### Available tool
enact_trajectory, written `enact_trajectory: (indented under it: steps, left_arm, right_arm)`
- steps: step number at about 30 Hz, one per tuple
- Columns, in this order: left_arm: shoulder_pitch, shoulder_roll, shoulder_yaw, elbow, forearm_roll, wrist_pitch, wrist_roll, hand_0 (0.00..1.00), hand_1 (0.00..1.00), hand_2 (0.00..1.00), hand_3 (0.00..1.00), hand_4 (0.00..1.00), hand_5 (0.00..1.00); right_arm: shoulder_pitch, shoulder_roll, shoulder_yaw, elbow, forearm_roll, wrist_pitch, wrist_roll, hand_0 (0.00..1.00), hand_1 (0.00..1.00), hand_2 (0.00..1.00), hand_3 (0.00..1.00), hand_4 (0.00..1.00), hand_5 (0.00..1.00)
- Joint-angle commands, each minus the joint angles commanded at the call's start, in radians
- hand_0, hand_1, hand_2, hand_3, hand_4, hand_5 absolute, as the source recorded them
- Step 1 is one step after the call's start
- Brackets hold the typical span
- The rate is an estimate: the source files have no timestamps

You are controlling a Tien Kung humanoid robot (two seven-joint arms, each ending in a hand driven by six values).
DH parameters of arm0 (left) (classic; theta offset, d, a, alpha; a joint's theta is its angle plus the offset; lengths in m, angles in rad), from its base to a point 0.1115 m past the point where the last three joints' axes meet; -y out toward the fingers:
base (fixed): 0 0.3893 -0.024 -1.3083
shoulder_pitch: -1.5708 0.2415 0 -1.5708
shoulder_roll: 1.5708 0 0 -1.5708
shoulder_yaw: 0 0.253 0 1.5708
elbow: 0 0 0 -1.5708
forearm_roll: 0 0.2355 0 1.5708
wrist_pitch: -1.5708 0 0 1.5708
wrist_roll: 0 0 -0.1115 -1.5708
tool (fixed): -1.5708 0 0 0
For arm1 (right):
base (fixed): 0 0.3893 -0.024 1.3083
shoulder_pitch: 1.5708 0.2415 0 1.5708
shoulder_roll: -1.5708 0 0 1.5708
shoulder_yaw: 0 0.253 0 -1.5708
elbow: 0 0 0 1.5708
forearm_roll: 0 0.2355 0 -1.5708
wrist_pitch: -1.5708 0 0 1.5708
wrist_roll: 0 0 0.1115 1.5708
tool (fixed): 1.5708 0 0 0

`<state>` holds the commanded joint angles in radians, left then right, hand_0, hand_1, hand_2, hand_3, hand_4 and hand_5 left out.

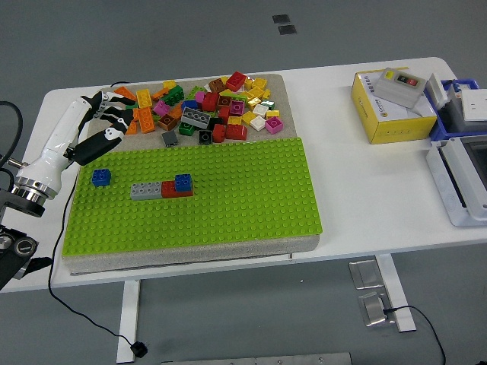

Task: Pick up the brick,pile it on top of brick,press brick,pick up the brick,pile it on top of brick,press brick

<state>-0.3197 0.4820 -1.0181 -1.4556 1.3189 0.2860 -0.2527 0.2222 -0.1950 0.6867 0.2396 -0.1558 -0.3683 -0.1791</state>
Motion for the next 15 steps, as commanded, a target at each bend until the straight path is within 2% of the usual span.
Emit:
enact_trajectory:
  steps: [2, 4, 5, 8, 10, 11, 15]
  left_arm:
    - [0.009, -0.017, 0.008, 0.006, -0.036, -0.002, -0.017, 0.797, 0.650, 0.467, 0.594, 0.545, 0.560]
    - [0.008, -0.032, 0.038, 0.017, -0.048, -0.008, 0.008, 0.797, 0.650, 0.467, 0.594, 0.545, 0.560]
    - [0.008, -0.037, 0.053, 0.022, -0.048, -0.012, 0.022, 0.836, 0.730, 0.622, 0.587, 0.535, 0.550]
    - [0.007, -0.055, 0.107, 0.035, -0.053, -0.019, 0.055, 0.836, 0.730, 0.622, 0.587, 0.535, 0.550]
    - [0.004, -0.059, 0.128, 0.037, -0.058, -0.017, 0.060, 0.836, 0.730, 0.622, 0.587, 0.535, 0.550]
    - [0.002, -0.060, 0.138, 0.038, -0.062, -0.012, 0.059, 0.859, 0.765, 0.717, 0.595, 0.538, 0.550]
    - [0.004, -0.061, 0.159, 0.040, -0.074, 0.006, 0.048, 0.859, 0.765, 0.717, 0.595, 0.538, 0.550]
  right_arm:
    - [0.000, 0.001, -0.007, 0.000, 0.009, -0.002, 0.002, 0.591, 0.527, 0.541, 0.681, 0.142, 0.921]
    - [0.001, 0.001, -0.020, 0.002, 0.023, -0.006, 0.000, 0.591, 0.527, 0.541, 0.681, 0.142, 0.921]
    - [0.001, 0.001, -0.026, 0.004, 0.028, -0.009, -0.001, 0.592, 0.528, 0.547, 0.681, 0.138, 0.925]
    - [0.002, 0.003, -0.044, 0.008, 0.045, -0.019, -0.005, 0.592, 0.528, 0.547, 0.681, 0.138, 0.925]
    - [0.001, 0.005, -0.052, 0.009, 0.058, -0.021, -0.003, 0.592, 0.528, 0.547, 0.681, 0.138, 0.925]
    - [0.001, 0.007, -0.054, 0.009, 0.060, -0.022, -0.003, 0.586, 0.532, 0.560, 0.683, 0.138, 0.940]
    - [-0.001, 0.009, -0.055, 0.009, 0.058, -0.022, -0.005, 0.586, 0.532, 0.560, 0.683, 0.138, 0.940]
